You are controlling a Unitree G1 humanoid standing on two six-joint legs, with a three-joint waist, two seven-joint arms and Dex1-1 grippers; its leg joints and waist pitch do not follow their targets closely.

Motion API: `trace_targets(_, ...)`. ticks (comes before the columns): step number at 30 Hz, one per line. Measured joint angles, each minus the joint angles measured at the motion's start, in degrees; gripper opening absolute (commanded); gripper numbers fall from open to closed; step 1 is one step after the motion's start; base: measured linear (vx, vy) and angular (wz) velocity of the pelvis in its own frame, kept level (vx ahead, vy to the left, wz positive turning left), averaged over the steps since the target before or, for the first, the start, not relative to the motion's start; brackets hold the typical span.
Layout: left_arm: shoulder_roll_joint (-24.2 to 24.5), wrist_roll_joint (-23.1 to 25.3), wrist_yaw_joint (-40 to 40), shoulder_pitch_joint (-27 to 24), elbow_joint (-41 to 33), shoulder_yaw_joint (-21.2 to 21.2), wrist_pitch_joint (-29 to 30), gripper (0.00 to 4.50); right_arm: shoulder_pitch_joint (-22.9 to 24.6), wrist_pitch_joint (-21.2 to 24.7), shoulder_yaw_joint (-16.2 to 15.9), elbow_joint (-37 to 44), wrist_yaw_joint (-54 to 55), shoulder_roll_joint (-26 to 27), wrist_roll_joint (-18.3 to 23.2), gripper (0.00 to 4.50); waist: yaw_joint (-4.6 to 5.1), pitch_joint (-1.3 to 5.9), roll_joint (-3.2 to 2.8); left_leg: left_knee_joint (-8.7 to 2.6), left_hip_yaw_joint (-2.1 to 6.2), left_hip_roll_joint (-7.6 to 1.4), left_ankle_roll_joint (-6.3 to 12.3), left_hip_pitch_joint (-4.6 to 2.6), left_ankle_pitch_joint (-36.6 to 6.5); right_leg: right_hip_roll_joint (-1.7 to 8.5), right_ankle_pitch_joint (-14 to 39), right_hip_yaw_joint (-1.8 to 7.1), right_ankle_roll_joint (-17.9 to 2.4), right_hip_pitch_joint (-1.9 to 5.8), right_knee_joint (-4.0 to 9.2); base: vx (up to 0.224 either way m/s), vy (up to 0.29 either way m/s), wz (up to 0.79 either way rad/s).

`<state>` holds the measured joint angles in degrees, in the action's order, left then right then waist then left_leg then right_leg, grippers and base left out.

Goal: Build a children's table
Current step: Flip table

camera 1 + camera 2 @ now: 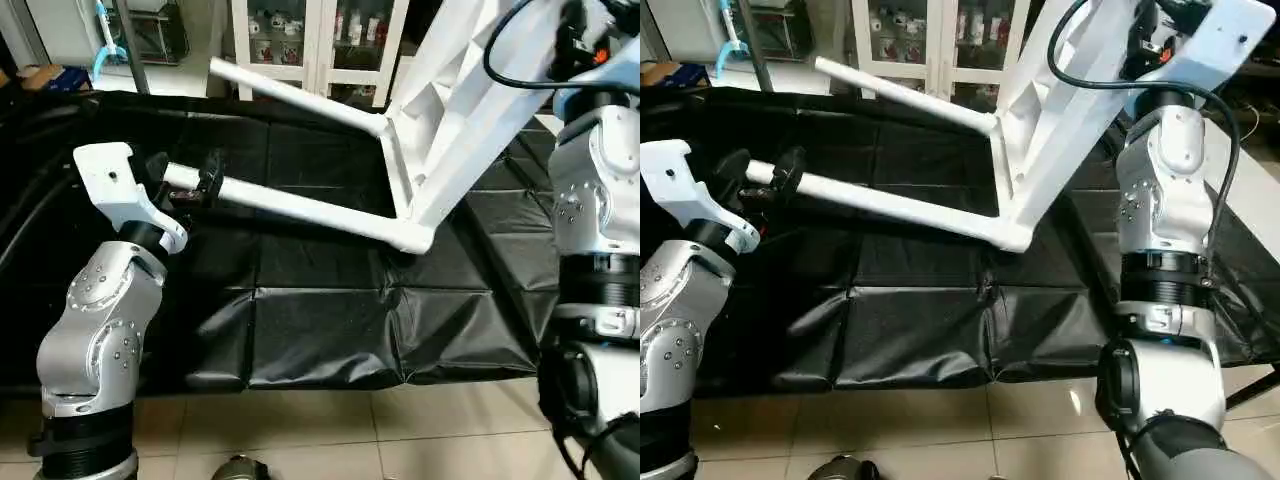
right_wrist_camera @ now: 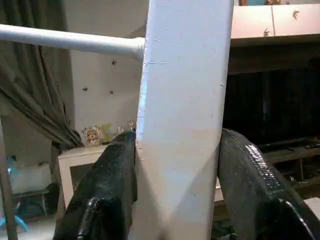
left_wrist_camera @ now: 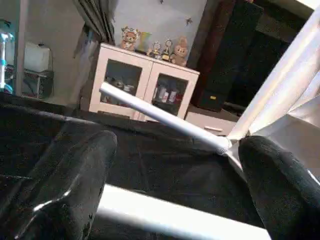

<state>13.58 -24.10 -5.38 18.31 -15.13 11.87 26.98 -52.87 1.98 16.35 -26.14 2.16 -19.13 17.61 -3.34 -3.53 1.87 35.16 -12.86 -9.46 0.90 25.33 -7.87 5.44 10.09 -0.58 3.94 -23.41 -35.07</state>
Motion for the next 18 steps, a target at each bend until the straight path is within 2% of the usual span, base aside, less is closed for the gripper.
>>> trace_targets(5, 0.9, 0.6, -0.6, 0.0, 0.0, -0.5, -1.0, 4.34, -1.3, 0.1, -0.2, -2.6, -4.5, -1.5, 0.4, 1.98, 0.15, 0.0, 0.03, 0.02, 0.0, -0.02, 0.0, 0.0, 0.0, 0.01, -0.1, 0.0, -0.1, -0.03, -0.05, 0.0, 0.0, 0.0)
trace_targets(10, 1.3, 1.4, -0.9, 0.2, 0.0, -0.6, -1.0, 4.34, -3.9, 3.1, -1.6, -5.5, -11.4, -4.1, 0.7, 1.97, 0.68, 0.01, 0.22, 0.06, 0.02, -0.12, 0.0, 0.0, 0.0, 0.0, -0.2, -0.07, -0.2, 0.06, -0.1, 0.0, 0.0, 0.0)
trace_targets(13, 1.6, 1.6, -1.3, 0.5, 0.0, -0.7, -1.0, 4.34, -6.3, 3.0, -3.1, -8.8, -11.5, -5.2, -0.6, 1.94, 0.89, 0.0, 0.3, 0.13, 0.02, -0.19, -0.01, 0.0, 0.0, -0.01, -0.2, -0.11, -0.3, -0.05, -0.18, 0.0, 0.0, 0.0)
trace_targets(18, 1.8, 1.8, -1.5, 0.5, 0.0, -0.9, -1.0, 4.34, -6.4, 3.0, -3.3, -9.1, -11.2, -5.3, -1.8, 1.86, 0.76, 0.01, 0.55, 0.14, 0.0, -0.2, -0.01, 0.0, 0.0, -0.02, -0.2, -0.09, -0.3, -0.19, -0.17, 0.0, 0.0, 0.0)
